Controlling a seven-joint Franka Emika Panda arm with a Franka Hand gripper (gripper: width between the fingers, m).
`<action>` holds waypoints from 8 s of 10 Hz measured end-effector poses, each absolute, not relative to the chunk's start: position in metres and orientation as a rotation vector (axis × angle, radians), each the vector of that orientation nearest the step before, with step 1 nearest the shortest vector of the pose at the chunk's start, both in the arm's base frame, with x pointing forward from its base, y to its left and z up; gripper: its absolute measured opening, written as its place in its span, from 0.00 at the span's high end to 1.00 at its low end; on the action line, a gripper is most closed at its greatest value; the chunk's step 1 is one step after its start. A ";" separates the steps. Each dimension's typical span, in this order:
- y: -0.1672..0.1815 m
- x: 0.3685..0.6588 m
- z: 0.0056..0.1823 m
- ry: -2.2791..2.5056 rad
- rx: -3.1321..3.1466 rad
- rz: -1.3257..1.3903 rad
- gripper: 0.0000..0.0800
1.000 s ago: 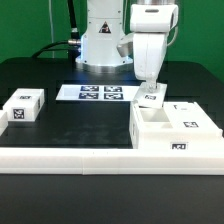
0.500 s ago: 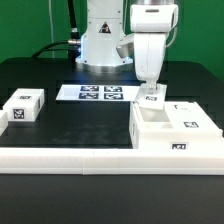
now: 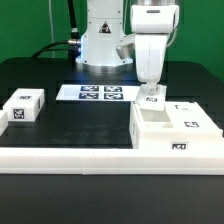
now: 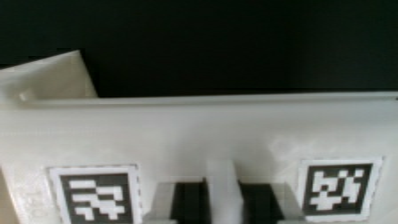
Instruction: Assemble cabinet
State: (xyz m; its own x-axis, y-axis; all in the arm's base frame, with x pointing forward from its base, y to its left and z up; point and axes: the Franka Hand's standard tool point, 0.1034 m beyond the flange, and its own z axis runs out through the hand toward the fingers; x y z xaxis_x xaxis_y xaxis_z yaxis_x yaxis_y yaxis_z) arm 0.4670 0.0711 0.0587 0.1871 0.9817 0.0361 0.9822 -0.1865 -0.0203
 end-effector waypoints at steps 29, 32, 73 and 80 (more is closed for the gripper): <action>0.056 0.577 0.058 -2.190 -2.239 -0.147 0.91; 0.056 0.577 0.058 -2.190 -2.239 -0.147 0.79; 0.099 0.492 0.054 -0.111 -3.073 -0.226 0.00; 0.092 0.478 0.027 -0.091 -3.089 -0.167 0.00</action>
Offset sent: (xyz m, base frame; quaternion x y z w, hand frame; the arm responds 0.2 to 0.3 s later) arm -0.0065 -0.0077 0.0029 -0.0007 -0.0089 -0.0737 0.9972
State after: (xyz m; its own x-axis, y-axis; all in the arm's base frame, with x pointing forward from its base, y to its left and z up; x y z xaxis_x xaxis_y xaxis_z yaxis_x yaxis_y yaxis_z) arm 0.4779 0.0921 0.0274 0.9925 0.0560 0.1089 0.0611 -0.9972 -0.0435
